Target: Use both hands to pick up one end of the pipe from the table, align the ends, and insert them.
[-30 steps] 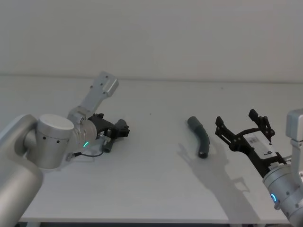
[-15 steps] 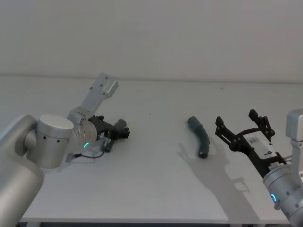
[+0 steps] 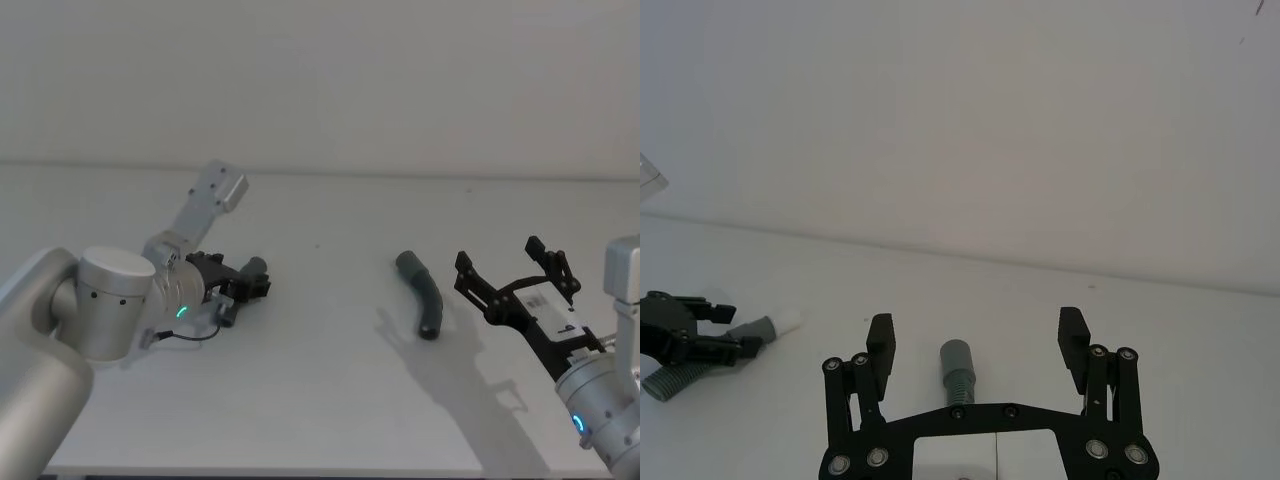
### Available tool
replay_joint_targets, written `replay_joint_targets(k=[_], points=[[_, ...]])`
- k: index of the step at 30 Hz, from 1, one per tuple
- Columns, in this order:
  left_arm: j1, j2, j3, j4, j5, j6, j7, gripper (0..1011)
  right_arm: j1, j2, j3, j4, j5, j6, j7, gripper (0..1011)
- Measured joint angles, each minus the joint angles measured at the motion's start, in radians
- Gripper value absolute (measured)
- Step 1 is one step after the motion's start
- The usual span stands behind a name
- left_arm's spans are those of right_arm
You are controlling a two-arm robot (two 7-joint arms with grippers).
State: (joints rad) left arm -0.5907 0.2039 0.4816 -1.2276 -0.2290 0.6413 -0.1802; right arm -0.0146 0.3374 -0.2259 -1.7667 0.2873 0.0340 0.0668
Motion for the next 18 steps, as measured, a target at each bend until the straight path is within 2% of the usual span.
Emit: replay_joint_targets(k=[11, 14, 18], points=[[-0.001, -0.004, -0.005, 0.005, 0.003, -0.009, -0.003, 544, 0.000, 0.000, 0.000, 0.000, 0.000, 0.000, 0.000, 1001], [-0.001, -0.005, -0.006, 0.006, 0.003, -0.011, -0.003, 413, 0.000, 0.000, 0.000, 0.000, 0.000, 0.000, 0.000, 1001], [-0.001, -0.005, -0.007, 0.006, 0.003, -0.012, -0.004, 346, 0.000, 0.000, 0.000, 0.000, 0.000, 0.000, 0.000, 1002]])
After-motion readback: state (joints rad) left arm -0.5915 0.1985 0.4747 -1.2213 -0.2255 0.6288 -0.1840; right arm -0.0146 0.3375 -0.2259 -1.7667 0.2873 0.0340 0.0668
